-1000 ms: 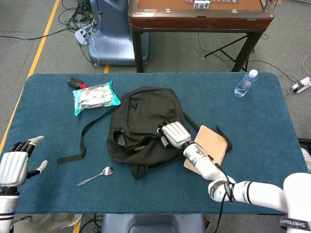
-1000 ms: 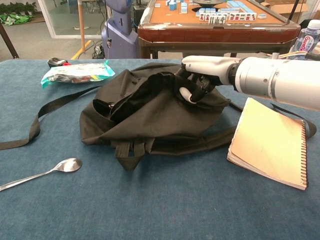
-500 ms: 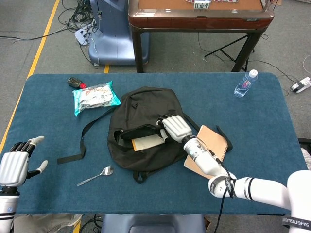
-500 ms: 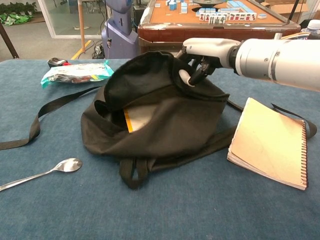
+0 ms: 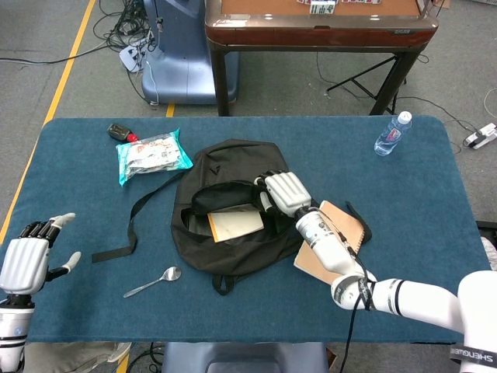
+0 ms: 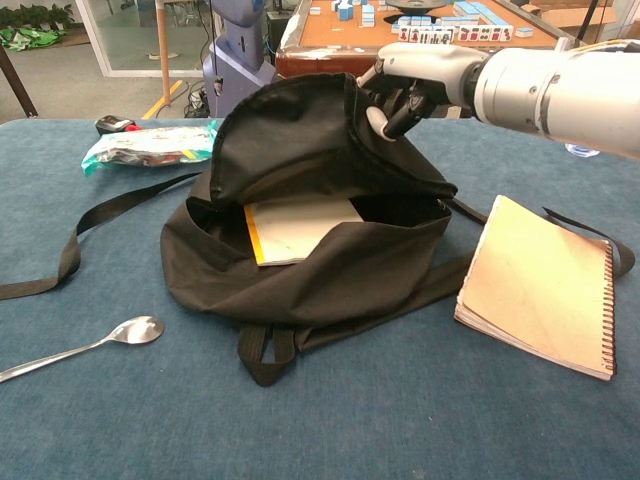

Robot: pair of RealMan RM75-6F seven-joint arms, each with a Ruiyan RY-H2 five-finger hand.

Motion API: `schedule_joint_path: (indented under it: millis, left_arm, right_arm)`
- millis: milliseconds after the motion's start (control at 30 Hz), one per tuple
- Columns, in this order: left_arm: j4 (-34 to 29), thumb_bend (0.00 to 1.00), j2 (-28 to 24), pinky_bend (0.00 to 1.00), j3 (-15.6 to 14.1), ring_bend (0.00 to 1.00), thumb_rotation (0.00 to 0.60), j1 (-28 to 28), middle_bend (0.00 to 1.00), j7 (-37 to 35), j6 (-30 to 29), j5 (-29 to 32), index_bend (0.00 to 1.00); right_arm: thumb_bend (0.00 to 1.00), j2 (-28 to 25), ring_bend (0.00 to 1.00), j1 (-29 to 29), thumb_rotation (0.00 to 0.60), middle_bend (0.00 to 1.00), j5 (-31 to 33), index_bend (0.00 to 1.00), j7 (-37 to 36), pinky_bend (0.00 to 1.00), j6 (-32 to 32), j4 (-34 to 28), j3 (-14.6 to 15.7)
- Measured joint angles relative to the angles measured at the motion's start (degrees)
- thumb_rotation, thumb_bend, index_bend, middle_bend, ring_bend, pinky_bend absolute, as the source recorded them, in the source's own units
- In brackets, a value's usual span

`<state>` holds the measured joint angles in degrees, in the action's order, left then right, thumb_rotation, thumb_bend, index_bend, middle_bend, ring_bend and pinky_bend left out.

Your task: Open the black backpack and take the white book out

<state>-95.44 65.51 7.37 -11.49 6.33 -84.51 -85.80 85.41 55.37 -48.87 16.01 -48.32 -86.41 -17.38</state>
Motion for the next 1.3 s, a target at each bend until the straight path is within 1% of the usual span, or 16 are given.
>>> schedule_joint_path:
  millis: [133,267,333,433,567,700,867,967,1167,1300]
  left_arm:
    - [0.6,0.26,0.2,0.25,0.5,0.32,0.6,-2.2,0.29,-1.9,0.7,-2.9,0.29]
    - [1.2,0.26,0.5,0.25,1.1,0.32,0.6,-5.8,0.29,-4.0,2.2,-6.9,0.31]
    - [1.3,0.26,0.8,0.25,1.4,0.32,0.6,-7.4,0.31,-4.8,2.8,-8.6,0.33]
    - [1.6,0.26,2.0,0.25,1.9,0.32,0.6,-10.5,0.35,-6.4,4.1,-11.3,0.36]
    - [3.2,0.26,5.8,0.25,2.8,0.35,0.6,-16.1,0.39,-8.3,8.2,-12.8,0.39]
    - [5.3,0.26,10.8,0.27,4.3,0.41,0.6,-20.2,0.46,-7.9,11.6,-11.9,0.46]
    - [8.4,0.26,16.0,0.28,5.8,0.45,0.6,-25.8,0.53,-5.9,17.2,-9.7,0.48]
    - [10.6,0.26,18.9,0.32,6.2,0.47,0.6,-28.5,0.57,-3.5,20.2,-8.1,0.51]
    - [14.5,0.26,24.0,0.38,6.3,0.48,0.6,-31.8,0.57,3.6,24.9,-4.2,0.51]
    - [17.4,0.26,28.3,0.4,6.3,0.48,0.6,-33.2,0.57,8.8,26.3,-1.0,0.5]
  right_arm:
    - [0.62,1.3,0.31,0.1,0.6,0.45,0.4,0.59,-1.3,0.25,-1.2,1.8,-0.9]
    - [0.61,2.6,0.33,0.4,0.6,0.46,1.3,0.6,-1.5,0.25,-2.5,3.5,-1.7]
    - [0.61,3.1,0.33,0.5,0.6,0.46,1.9,0.6,-1.4,0.25,-3.1,4.1,-2.1]
    - [0.6,4.0,0.33,0.7,0.6,0.46,2.6,0.6,-1.1,0.25,-4.1,5.0,-2.5]
    - [0.6,5.9,0.34,1.1,0.6,0.46,3.9,0.6,-0.5,0.25,-5.5,6.7,-3.2]
    - [0.6,7.3,0.34,1.3,0.6,0.46,3.5,0.6,-0.6,0.25,-6.9,8.3,-3.9]
    - [0.59,8.9,0.34,1.7,0.6,0.46,3.2,0.6,-0.8,0.25,-7.4,10.4,-4.6]
    - [0.58,9.6,0.34,1.7,0.6,0.46,3.1,0.6,-0.9,0.25,-7.6,11.1,-4.7]
    - [0.57,10.4,0.34,1.1,0.6,0.46,2.9,0.6,-1.1,0.25,-8.0,11.5,-4.7]
    - [0.55,10.6,0.34,0.7,0.6,0.46,2.6,0.6,-1.0,0.25,-8.3,11.3,-4.5]
